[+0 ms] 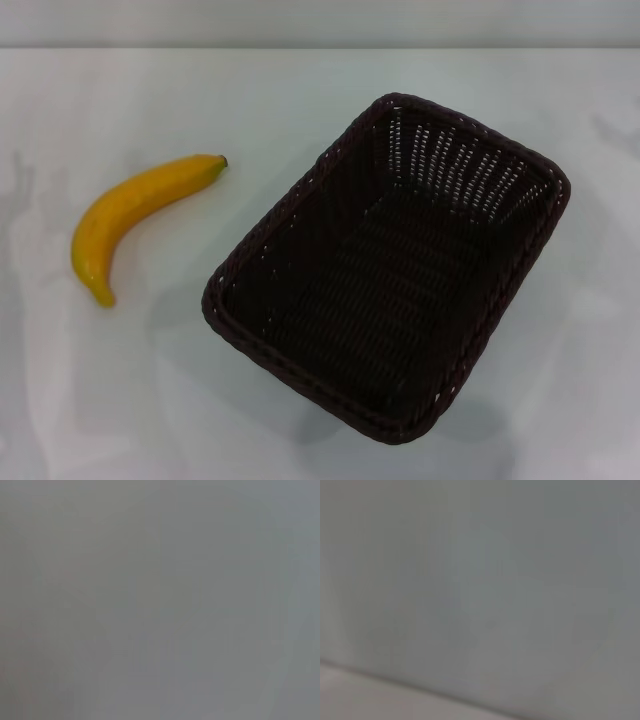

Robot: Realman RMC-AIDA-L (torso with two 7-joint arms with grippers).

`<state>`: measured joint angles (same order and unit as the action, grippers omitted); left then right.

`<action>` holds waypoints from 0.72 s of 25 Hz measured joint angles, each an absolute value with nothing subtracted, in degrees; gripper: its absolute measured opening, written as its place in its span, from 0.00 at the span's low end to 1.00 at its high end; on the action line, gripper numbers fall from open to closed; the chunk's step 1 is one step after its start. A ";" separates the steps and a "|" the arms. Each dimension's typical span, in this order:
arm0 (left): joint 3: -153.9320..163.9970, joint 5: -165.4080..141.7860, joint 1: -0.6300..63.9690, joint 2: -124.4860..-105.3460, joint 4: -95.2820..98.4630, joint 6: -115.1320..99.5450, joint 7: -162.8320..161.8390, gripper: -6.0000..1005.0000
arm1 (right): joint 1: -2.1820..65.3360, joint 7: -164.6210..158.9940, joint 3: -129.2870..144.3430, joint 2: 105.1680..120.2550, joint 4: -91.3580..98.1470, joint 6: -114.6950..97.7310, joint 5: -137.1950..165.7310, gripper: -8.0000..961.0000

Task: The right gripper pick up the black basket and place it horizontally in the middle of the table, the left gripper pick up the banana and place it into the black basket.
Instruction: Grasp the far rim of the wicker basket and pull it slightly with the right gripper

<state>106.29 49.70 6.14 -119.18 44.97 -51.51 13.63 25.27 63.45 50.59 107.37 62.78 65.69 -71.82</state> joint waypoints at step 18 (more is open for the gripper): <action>108.52 49.65 5.82 -119.18 46.09 -49.56 13.45 0.87 | 35.01 51.97 52.08 109.65 72.49 85.63 -52.54 0.83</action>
<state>108.52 49.65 5.82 -119.18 46.09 -49.56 13.45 35.01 51.97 52.08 109.65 72.49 85.63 -52.54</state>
